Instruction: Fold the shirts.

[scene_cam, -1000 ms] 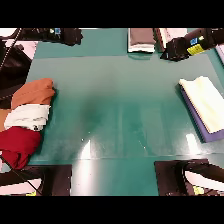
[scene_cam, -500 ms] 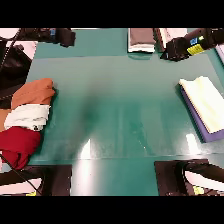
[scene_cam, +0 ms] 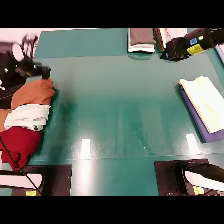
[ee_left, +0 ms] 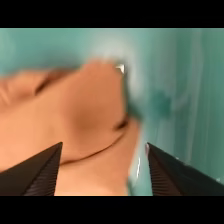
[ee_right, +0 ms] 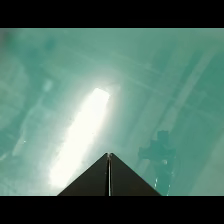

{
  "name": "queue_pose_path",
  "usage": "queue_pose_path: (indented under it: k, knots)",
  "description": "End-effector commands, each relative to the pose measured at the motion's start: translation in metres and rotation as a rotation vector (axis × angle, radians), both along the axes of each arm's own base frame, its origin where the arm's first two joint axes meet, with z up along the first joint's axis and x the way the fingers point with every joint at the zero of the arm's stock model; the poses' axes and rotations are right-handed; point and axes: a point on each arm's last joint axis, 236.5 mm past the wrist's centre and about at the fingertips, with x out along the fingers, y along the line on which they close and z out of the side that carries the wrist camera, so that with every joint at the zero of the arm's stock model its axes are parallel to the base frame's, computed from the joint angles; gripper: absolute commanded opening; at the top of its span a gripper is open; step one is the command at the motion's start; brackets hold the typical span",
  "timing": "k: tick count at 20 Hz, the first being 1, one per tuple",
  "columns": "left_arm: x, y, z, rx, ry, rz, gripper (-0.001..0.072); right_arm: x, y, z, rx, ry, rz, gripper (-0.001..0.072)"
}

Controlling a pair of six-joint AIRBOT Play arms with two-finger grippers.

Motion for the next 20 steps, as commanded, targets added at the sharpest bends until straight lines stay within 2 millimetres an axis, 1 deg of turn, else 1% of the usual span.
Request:
queue_pose_path:
  k: [1, 2, 4, 5, 6, 7, 8, 9, 10, 11, 12, 13, 14, 15, 16, 17, 18, 19, 20]
  knots:
    - [-0.031, 0.035, -0.067, -0.008, 0.100, 0.096, 0.0616, 0.000, 0.000, 0.000, 0.000, 0.002, 0.000, 0.0018]
    - [-0.034, 0.037, -0.072, -0.011, 0.104, 0.106, 0.0615, 0.000, 0.000, 0.000, 0.002, 0.003, -0.002, 0.0018]
    - [-0.033, 0.038, -0.070, -0.010, 0.096, 0.111, 0.0605, 0.000, 0.000, 0.000, 0.002, 0.003, -0.002, 0.0018]
    - [-0.030, 0.038, -0.066, -0.010, 0.085, 0.112, 0.0387, 0.000, 0.000, 0.000, 0.002, 0.003, -0.003, 0.0018]
    - [-0.026, 0.038, -0.057, -0.010, 0.064, 0.111, 0.0061, 0.000, -0.001, 0.000, 0.000, 0.002, -0.006, 0.0018]
    - [-0.019, 0.039, -0.041, -0.010, 0.022, 0.111, 0.0028, 0.001, -0.004, -0.001, -0.002, 0.004, -0.013, 0.0018]
    - [-0.011, 0.039, -0.017, -0.009, -0.035, 0.110, 0.0028, 0.001, -0.008, -0.001, -0.004, 0.010, -0.023, 0.0018]
    - [-0.001, 0.038, 0.019, -0.008, -0.124, 0.105, 0.0027, 0.001, -0.013, -0.002, -0.007, 0.017, -0.033, 0.0018]
    - [0.007, 0.033, 0.065, -0.008, -0.234, 0.090, 0.0027, 0.000, -0.020, -0.004, -0.011, 0.030, -0.046, 0.0018]
    - [0.011, 0.024, 0.112, -0.006, -0.344, 0.064, 0.0027, -0.002, -0.027, -0.007, -0.018, 0.050, -0.059, 0.0018]
    - [0.009, 0.008, 0.162, 0.005, -0.448, 0.009, 0.0027, -0.004, -0.037, -0.010, -0.030, 0.072, -0.077, 0.0018]
    - [0.003, -0.010, 0.202, 0.014, -0.526, -0.052, 0.0026, -0.003, -0.051, -0.013, -0.053, 0.085, -0.110, 0.0018]
    - [-0.008, -0.034, 0.236, 0.013, -0.589, -0.117, 0.0026, -0.003, -0.063, -0.015, -0.074, 0.094, -0.140, 0.0018]
    - [-0.018, -0.057, 0.258, 0.000, -0.627, -0.171, 0.0026, -0.003, -0.075, -0.017, -0.091, 0.099, -0.170, 0.0018]
    - [-0.027, -0.082, 0.270, -0.013, -0.646, -0.234, 0.0026, -0.005, -0.084, -0.020, -0.094, 0.099, -0.197, 0.0018]
    - [-0.036, -0.111, 0.272, -0.028, -0.644, -0.305, 0.0026, -0.009, -0.091, -0.026, -0.090, 0.105, -0.219, 0.0018]
    - [-0.045, -0.140, 0.266, -0.045, -0.615, -0.377, 0.0026, -0.016, -0.101, -0.038, -0.087, 0.121, -0.249, 0.0018]
    - [-0.053, -0.170, 0.256, -0.071, -0.579, -0.440, 0.0026, -0.023, -0.110, -0.050, -0.084, 0.136, -0.279, 0.0018]
    - [-0.062, -0.204, 0.243, -0.106, -0.536, -0.513, 0.0026, -0.032, -0.120, -0.065, -0.077, 0.150, -0.316, 0.0018]
